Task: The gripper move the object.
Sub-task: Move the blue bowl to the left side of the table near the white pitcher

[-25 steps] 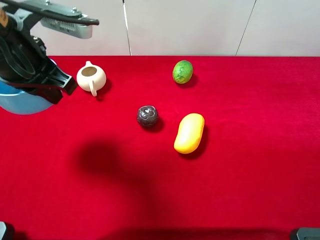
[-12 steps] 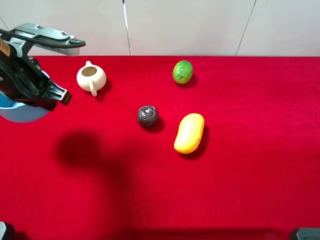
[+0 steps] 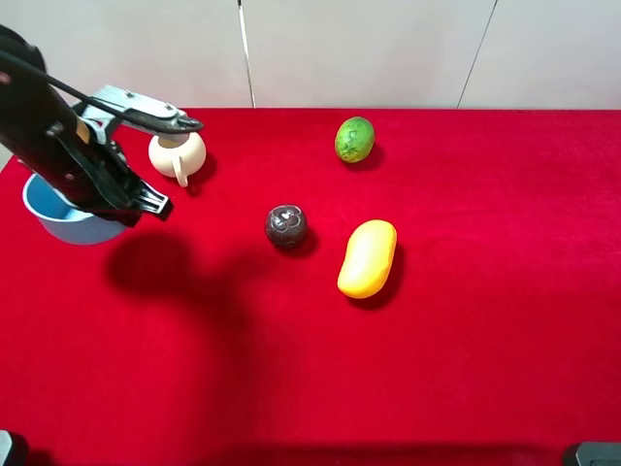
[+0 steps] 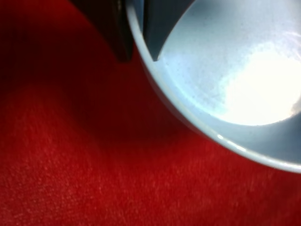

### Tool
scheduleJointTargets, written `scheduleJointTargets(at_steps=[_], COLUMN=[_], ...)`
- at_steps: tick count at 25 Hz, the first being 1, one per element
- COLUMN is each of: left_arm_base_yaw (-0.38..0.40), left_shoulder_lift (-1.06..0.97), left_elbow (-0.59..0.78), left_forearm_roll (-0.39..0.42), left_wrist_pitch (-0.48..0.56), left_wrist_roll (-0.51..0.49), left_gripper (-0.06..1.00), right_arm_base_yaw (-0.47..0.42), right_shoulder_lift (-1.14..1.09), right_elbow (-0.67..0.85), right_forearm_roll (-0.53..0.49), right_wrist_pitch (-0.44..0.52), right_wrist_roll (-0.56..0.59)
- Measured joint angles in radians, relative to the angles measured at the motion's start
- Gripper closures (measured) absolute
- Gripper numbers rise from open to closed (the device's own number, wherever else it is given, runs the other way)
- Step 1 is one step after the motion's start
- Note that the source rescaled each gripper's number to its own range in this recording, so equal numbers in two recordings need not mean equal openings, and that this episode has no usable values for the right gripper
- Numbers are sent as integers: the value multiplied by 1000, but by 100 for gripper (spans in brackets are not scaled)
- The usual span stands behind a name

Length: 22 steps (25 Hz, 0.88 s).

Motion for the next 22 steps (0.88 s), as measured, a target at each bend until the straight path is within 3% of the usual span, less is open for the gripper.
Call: scheduleJointTargets(at_steps=[13, 22], left_arm_base_yaw=[0, 1], left_shoulder_lift=[144, 172], left_elbow=[0, 1], left_forearm_roll=[63, 63], left_wrist_pitch=[-209, -237], left_wrist_roll=[0, -1], left_gripper=[94, 94], right_arm_base_yaw=[0, 0], right_shoulder_lift=[0, 0], right_elbow=[0, 0], right_forearm_roll=[0, 0], right_wrist_pitch=[0, 0], right_wrist_roll=[0, 0])
